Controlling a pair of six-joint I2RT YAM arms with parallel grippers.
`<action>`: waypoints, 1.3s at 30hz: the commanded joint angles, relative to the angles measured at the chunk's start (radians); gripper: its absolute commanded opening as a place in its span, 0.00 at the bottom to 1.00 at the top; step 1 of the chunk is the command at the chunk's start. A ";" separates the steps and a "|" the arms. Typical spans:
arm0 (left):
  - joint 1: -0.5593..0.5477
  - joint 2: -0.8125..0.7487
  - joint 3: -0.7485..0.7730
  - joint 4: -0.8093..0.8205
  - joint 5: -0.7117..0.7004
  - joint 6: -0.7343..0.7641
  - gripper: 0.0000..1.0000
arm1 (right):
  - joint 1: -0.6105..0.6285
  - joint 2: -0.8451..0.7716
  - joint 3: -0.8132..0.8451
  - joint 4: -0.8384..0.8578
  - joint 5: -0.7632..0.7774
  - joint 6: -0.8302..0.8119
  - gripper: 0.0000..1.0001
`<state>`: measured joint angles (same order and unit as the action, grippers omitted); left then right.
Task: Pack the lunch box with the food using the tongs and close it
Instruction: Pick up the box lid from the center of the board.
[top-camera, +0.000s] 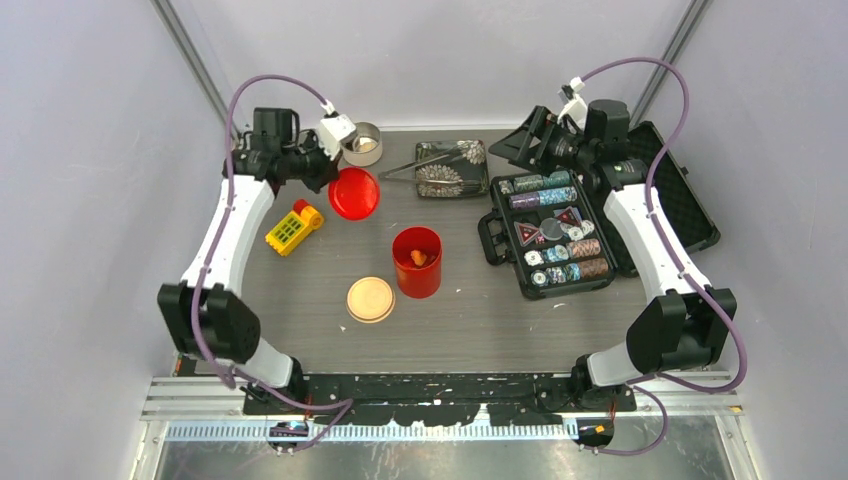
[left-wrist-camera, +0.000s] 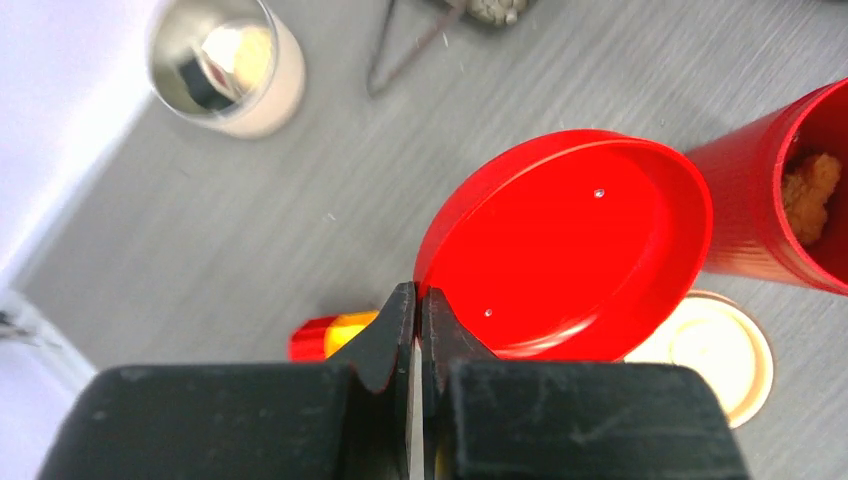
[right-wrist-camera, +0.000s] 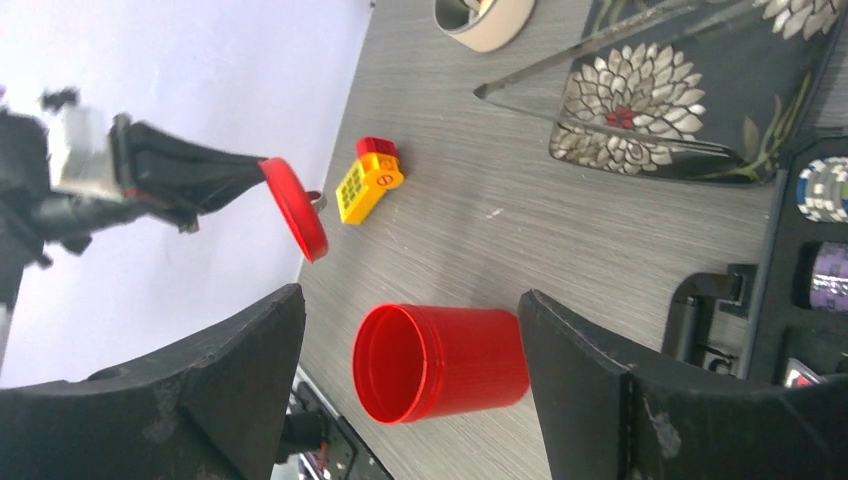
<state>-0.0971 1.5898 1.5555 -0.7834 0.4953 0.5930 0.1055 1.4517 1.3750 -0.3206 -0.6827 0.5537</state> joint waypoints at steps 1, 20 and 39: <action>-0.070 -0.141 0.004 0.141 -0.043 0.090 0.00 | 0.008 0.006 0.072 0.138 -0.024 0.151 0.83; -0.432 -0.411 -0.404 1.033 -0.279 0.660 0.00 | 0.117 0.230 0.240 0.382 -0.277 0.512 0.84; -0.533 -0.357 -0.359 1.234 -0.233 0.663 0.00 | 0.229 0.357 0.323 0.913 -0.448 0.782 0.65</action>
<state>-0.6247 1.2209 1.1461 0.3416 0.2470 1.2560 0.3206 1.8202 1.6665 0.4171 -1.0721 1.2724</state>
